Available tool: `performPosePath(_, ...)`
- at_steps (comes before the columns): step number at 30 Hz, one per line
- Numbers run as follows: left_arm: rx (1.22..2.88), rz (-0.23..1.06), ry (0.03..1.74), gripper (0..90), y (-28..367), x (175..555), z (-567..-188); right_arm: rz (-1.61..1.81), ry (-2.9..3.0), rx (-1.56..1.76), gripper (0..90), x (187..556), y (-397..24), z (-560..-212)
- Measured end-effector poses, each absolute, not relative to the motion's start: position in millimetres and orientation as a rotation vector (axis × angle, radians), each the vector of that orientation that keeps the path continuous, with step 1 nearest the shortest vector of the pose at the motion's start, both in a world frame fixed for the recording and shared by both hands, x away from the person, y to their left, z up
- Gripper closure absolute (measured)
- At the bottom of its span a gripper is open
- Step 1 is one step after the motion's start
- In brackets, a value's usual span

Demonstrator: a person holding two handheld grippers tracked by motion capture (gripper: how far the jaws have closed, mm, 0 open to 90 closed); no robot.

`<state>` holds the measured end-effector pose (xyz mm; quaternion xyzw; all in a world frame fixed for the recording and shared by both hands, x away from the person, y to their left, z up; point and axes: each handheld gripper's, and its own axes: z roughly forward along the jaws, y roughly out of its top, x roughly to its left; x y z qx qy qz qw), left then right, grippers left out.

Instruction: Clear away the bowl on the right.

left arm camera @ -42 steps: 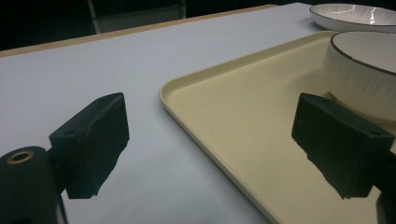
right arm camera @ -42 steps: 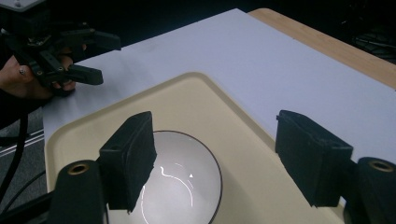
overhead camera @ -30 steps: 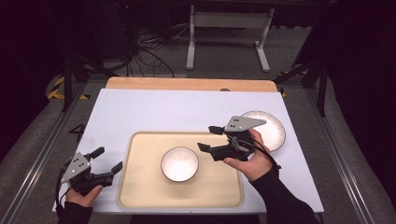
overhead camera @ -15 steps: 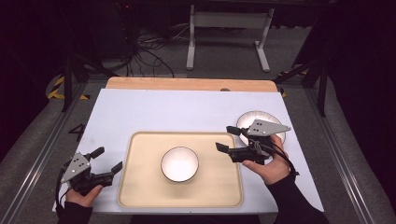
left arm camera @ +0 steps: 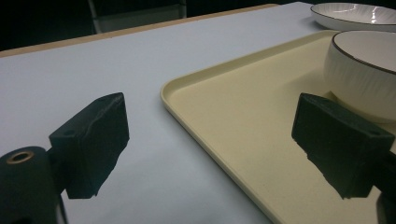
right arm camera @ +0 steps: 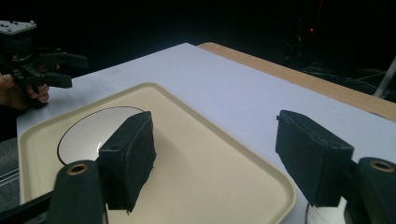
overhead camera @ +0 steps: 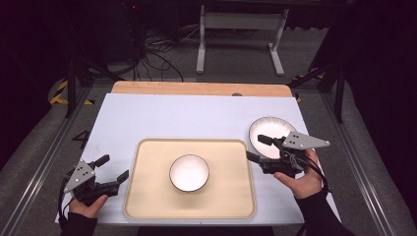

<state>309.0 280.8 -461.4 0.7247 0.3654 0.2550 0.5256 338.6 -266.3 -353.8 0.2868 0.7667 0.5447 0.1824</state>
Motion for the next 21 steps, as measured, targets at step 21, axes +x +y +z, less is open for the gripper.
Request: performPosePath(21,1.732,0.612,0.869,11.9,281,309,-461,1.361,2.154,0.994,27.9,340,-303,-408)
